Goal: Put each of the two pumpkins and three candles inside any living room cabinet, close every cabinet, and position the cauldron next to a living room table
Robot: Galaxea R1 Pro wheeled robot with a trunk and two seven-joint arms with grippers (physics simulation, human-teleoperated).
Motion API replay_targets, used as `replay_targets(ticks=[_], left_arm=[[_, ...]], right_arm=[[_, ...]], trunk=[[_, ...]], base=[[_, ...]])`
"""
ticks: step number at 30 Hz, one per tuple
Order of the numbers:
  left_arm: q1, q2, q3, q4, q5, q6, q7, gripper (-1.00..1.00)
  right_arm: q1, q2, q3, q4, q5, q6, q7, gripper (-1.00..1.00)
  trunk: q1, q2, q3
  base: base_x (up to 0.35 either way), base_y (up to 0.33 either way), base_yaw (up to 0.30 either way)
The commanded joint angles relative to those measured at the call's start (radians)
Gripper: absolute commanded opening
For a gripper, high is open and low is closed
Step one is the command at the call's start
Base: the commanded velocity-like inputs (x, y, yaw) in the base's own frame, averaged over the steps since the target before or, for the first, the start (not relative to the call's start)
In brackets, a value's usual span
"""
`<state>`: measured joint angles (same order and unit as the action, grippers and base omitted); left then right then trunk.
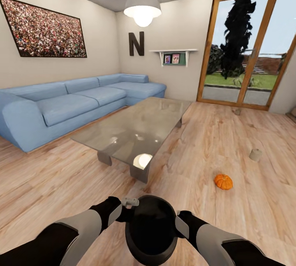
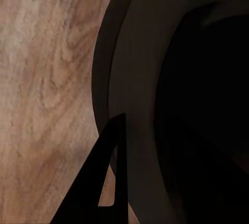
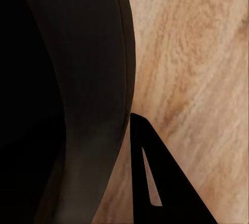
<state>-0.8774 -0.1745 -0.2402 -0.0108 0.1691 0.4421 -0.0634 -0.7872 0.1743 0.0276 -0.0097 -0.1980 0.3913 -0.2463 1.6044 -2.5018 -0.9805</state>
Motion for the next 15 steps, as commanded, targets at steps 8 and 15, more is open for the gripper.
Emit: replay_targets(ticks=[8, 15], left_arm=[[0.000, 0.000, -0.030, 0.002, -0.019, 0.003, 0.008, -1.00], [0.000, 0.000, -0.030, 0.002, -0.019, 0.003, 0.008, -1.00]], right_arm=[[-0.001, 0.000, -0.032, -0.015, 0.015, -0.060, -0.004, -1.00], [-0.001, 0.000, -0.032, -0.015, 0.015, -0.060, -0.004, -1.00]], trunk=[[0.000, -0.001, -0.001], [0.000, -0.001, -0.001]], base=[[0.257, 0.000, 0.000], [0.205, 0.000, 0.000]])
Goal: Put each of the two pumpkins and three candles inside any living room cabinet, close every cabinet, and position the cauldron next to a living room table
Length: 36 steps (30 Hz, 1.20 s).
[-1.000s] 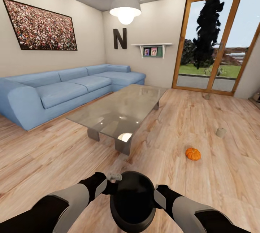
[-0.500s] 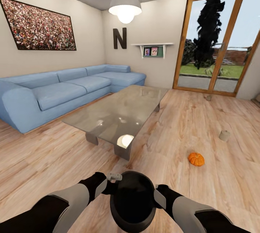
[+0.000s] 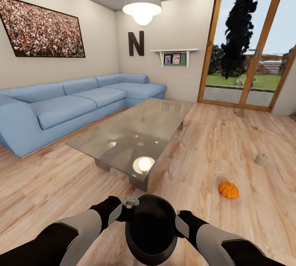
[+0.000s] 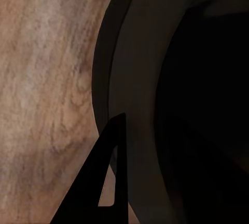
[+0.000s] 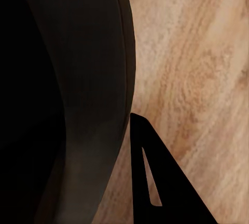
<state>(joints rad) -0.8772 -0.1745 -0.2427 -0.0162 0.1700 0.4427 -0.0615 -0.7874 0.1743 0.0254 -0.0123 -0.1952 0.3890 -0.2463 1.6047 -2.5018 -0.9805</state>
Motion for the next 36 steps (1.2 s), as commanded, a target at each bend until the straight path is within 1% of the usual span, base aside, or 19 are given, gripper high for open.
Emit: replay_targets(ticks=[1, 7, 10, 14, 18, 21, 24, 31, 36], left_arm=[[0.000, 0.000, -0.027, 0.007, -0.020, 0.002, 0.006, -1.00], [0.000, 0.000, -0.028, 0.007, -0.020, 0.001, 0.006, -1.00], [0.000, 0.000, -0.028, 0.007, -0.020, 0.001, 0.006, -1.00], [0.000, 0.000, -0.028, 0.007, -0.002, 0.001, 0.006, -1.00], [0.000, 0.000, -0.028, 0.007, 0.008, 0.001, 0.006, -1.00], [0.000, 0.000, -0.028, 0.007, 0.010, 0.000, 0.006, -1.00], [0.000, 0.000, -0.027, 0.007, 0.012, -0.015, 0.006, -1.00], [0.000, 0.000, -0.027, 0.008, 0.018, -0.028, 0.006, -1.00], [0.000, 0.000, -0.027, 0.008, 0.019, -0.028, 0.006, -1.00]], right_arm=[[-0.001, 0.000, -0.030, -0.012, 0.012, -0.058, -0.004, -1.00], [-0.001, 0.000, -0.031, -0.012, 0.013, -0.058, -0.003, -1.00], [-0.001, 0.000, -0.030, -0.012, 0.013, -0.058, 0.002, -1.00], [-0.001, 0.000, -0.030, -0.012, 0.013, -0.058, 0.009, -1.00], [-0.001, 0.000, -0.030, -0.012, 0.013, -0.058, 0.011, -1.00], [-0.001, 0.000, -0.030, -0.012, 0.013, -0.058, 0.011, -1.00], [-0.001, 0.000, -0.030, -0.012, 0.013, -0.058, 0.012, -1.00], [-0.001, 0.000, -0.030, -0.012, 0.013, -0.058, 0.012, -1.00], [-0.001, 0.000, -0.030, -0.012, 0.013, -0.058, 0.012, -1.00]], trunk=[[0.000, 0.000, -0.001], [0.000, 0.000, -0.001], [0.001, -0.001, -0.012], [0.001, -0.001, -0.012], [0.003, -0.002, -0.028], [0.003, -0.002, -0.028], [0.003, -0.002, -0.028], [0.003, -0.002, -0.028], [0.003, -0.002, -0.028]], base=[[0.050, 0.000, 0.000], [0.009, 0.000, 0.000], [0.000, 0.000, 0.000], [0.000, 0.000, 0.000], [0.000, 0.000, 0.000], [0.000, 0.000, 0.000], [0.010, 0.002, 0.000], [0.221, 0.053, 0.000], [0.056, 0.006, 0.000]])
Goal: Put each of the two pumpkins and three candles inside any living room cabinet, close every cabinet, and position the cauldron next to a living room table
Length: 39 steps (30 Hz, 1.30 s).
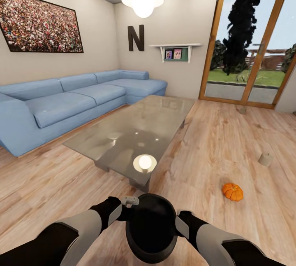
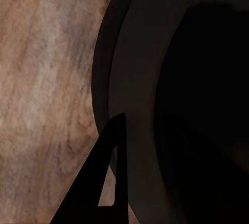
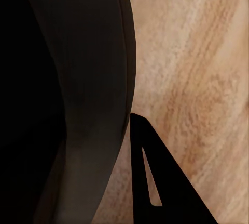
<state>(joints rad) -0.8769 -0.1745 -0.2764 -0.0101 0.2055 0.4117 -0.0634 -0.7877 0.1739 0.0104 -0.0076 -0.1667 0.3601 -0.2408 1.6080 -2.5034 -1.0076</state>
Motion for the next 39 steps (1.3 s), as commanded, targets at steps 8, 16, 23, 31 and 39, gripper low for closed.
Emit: replay_targets(ticks=[8, 16, 23, 31, 39], left_arm=[[-0.001, 0.000, 0.006, 0.002, -0.017, 0.001, 0.008, -1.00], [-0.001, 0.000, 0.006, 0.002, -0.017, 0.000, 0.009, -1.00], [-0.001, 0.000, 0.006, 0.002, -0.017, -0.003, 0.009, -1.00], [-0.001, 0.000, 0.006, 0.002, -0.015, -0.031, 0.010, -1.00], [-0.001, 0.000, 0.008, 0.002, -0.015, -0.038, 0.010, -1.00]], right_arm=[[-0.001, 0.001, -0.015, -0.018, -0.015, -0.034, 0.007, -1.00], [-0.001, 0.001, -0.015, -0.017, -0.015, -0.075, 0.007, -1.00], [-0.001, 0.001, -0.015, -0.017, -0.015, -0.078, 0.008, -1.00], [-0.001, 0.001, -0.015, -0.017, -0.014, -0.093, 0.024, -1.00], [-0.001, 0.001, -0.015, -0.017, -0.014, -0.103, 0.030, -1.00]], trunk=[[0.001, -0.001, -0.013], [0.003, -0.002, -0.028], [0.005, -0.003, -0.043], [0.006, -0.004, -0.059], [0.008, -0.005, -0.074]], base=[[0.004, 0.001, 0.000], [0.000, 0.000, 0.000], [0.000, 0.000, 0.000], [0.000, 0.000, 0.000], [0.000, 0.000, 0.000]])
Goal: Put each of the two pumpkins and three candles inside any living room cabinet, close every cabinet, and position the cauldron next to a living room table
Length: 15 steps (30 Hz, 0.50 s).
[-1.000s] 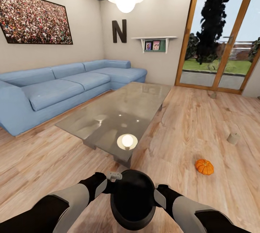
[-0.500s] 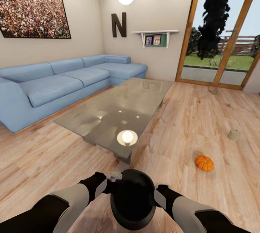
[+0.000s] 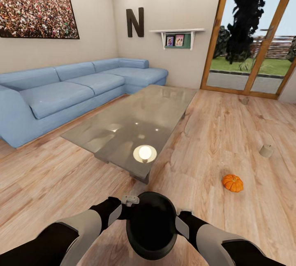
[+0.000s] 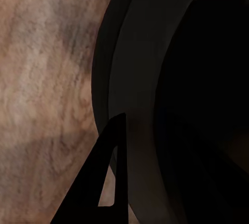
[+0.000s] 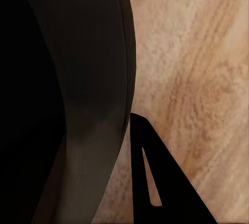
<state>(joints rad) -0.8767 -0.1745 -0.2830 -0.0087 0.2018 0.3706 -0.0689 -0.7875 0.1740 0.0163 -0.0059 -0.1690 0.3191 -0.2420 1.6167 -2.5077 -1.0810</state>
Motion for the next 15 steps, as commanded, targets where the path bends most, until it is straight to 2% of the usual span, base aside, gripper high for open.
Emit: replay_targets(ticks=[1, 8, 15], left_arm=[[-0.001, 0.000, 0.014, 0.001, -0.011, 0.002, 0.015, -1.00], [-0.001, 0.000, 0.015, 0.001, 0.035, -0.012, 0.020, -1.00], [-0.001, 0.000, 0.014, 0.001, 0.040, -0.019, 0.061, -1.00]], right_arm=[[-0.001, 0.001, -0.021, -0.019, -0.012, -0.063, 0.032, -1.00], [-0.001, 0.001, -0.020, -0.019, -0.010, -0.066, 0.035, -1.00], [-0.001, 0.001, -0.019, -0.019, -0.009, -0.066, 0.035, -1.00]], trunk=[[0.000, -0.001, -0.001], [0.000, -0.001, -0.005], [0.002, -0.002, -0.020]], base=[[0.000, 0.000, 0.000], [0.000, 0.000, 0.000], [0.000, 0.000, 0.000]])
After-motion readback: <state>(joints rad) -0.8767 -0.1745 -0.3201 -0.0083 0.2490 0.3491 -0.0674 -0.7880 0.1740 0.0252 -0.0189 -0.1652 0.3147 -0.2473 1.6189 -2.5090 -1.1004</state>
